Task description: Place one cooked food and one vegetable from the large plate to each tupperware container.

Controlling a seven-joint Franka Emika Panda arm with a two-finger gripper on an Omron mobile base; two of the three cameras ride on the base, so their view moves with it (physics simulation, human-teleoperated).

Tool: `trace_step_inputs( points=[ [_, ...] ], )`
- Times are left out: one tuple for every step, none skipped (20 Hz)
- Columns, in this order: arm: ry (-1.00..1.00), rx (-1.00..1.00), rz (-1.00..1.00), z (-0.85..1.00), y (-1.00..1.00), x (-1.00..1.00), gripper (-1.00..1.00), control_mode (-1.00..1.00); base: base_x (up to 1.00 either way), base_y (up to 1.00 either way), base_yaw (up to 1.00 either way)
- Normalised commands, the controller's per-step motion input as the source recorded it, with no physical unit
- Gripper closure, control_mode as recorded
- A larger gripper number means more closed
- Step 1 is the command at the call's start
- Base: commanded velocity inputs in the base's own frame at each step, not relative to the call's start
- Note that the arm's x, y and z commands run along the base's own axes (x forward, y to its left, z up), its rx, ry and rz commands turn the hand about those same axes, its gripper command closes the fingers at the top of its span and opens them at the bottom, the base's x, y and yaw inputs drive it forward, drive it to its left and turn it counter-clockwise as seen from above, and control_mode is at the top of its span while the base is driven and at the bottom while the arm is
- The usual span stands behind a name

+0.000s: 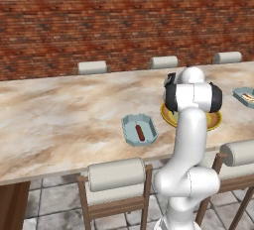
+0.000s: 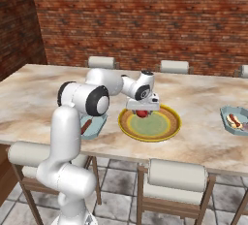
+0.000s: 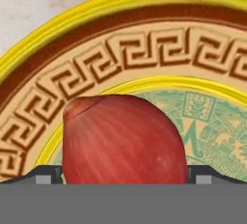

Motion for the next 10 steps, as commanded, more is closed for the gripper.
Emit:
trace_step_inputs(
  points=[
    [-0.01,0.0,0.02,-0.01,0.14,0.0,-1.0,-1.0,0.0,0.0,0.0],
    [0.0,0.0,0.01,-0.06,0.18,0.0,-1.0,-1.0,0.0,0.0,0.0],
    [0.0,0.0,0.01,-0.13,0.25,0.0,-1.0,-1.0,0.0,0.0,0.0],
    [0.0,0.0,0.01,-0.2,0.32,0.0,-1.0,-1.0,0.0,0.0,0.0],
    [0.0,0.0,0.01,-0.18,0.3,0.0,-1.0,-1.0,0.0,0.0,0.0],
    [0.0,0.0,0.0,-0.19,0.34,0.0,-1.0,-1.0,0.0,0.0,0.0],
    [0.0,0.0,0.02,-0.13,0.29,0.0,-1.0,-1.0,0.0,0.0,0.0],
    [0.0,0.0,0.03,-0.1,0.29,0.0,-1.0,-1.0,0.0,0.0,0.0],
    [0.0,0.0,0.03,-0.1,0.33,0.0,-1.0,-1.0,0.0,0.0,0.0],
    [0.0,0.0,0.04,-0.07,0.33,0.0,-1.0,-1.0,0.0,0.0,0.0]
  ],
)
